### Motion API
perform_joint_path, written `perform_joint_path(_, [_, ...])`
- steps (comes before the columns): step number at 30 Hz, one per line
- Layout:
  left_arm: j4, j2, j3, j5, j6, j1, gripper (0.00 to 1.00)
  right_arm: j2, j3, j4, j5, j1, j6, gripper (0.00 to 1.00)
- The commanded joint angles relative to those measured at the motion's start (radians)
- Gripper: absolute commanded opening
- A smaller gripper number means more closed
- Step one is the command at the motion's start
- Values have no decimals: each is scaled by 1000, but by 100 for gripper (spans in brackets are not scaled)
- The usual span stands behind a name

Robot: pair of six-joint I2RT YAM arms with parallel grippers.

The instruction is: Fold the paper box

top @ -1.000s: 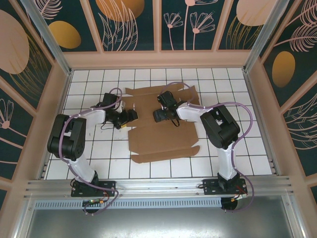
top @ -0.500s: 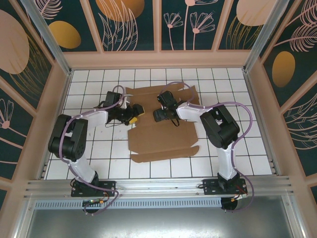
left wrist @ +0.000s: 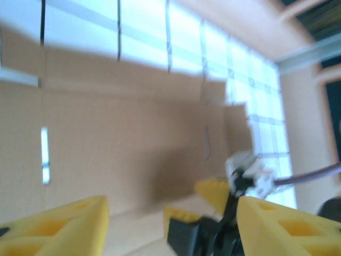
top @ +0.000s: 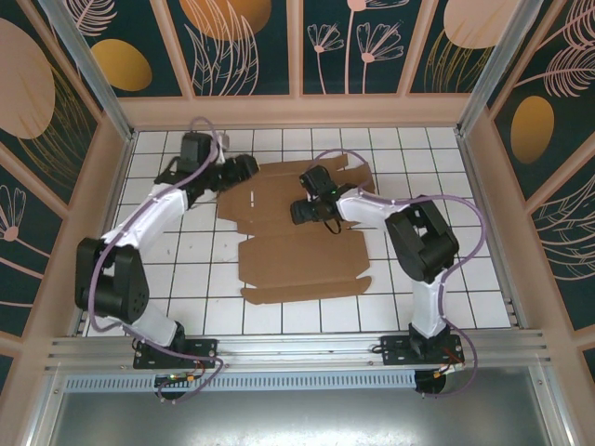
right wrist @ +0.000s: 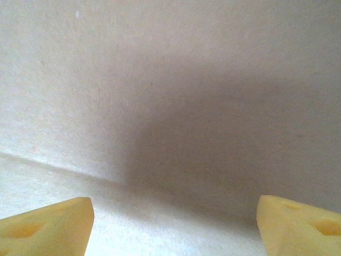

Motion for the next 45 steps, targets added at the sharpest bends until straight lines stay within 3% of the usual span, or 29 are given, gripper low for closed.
perform_joint_path(1, [-101, -9, 15, -98, 47, -49, 48, -137, -35, 46, -63, -62, 36, 76])
perform_joint_path(2, [-97, -3, 8, -116, 56, -80, 42, -146, -44, 63, -88, -83, 38, 71])
perform_joint_path(4, [-65, 22, -24, -131, 50, -140, 31, -131, -36, 65, -131, -131, 48, 50])
perform_joint_path(7, [32, 67, -105, -107, -1, -185, 8, -87, -13, 59, -170, -172, 45, 26])
perform_joint_path(8, [49, 83, -119, -111, -6, -196, 2, -75, -8, 61, -179, -177, 31, 23])
perform_joint_path(11, [67, 147, -119, -128, 4, -231, 0, -19, 21, 61, -184, -177, -7, 1])
perform_joint_path(21, [-86, 451, 72, -186, 18, -221, 0, 170, 148, -34, -79, -177, -53, 0])
perform_joint_path(28, [-106, 559, 175, -188, 11, -177, 0, 151, 45, -37, 6, -180, -17, 0])
perform_joint_path(32, [-161, 658, 299, -187, 38, -171, 0, 60, -105, 1, 10, -169, 40, 1])
perform_joint_path(38, [-205, 759, 466, -177, 53, -171, 0, -86, -309, 71, -71, -108, 113, 4])
perform_joint_path(45, [-180, 769, 548, -124, 80, -182, 0, -137, -337, 123, -254, -2, 200, 10])
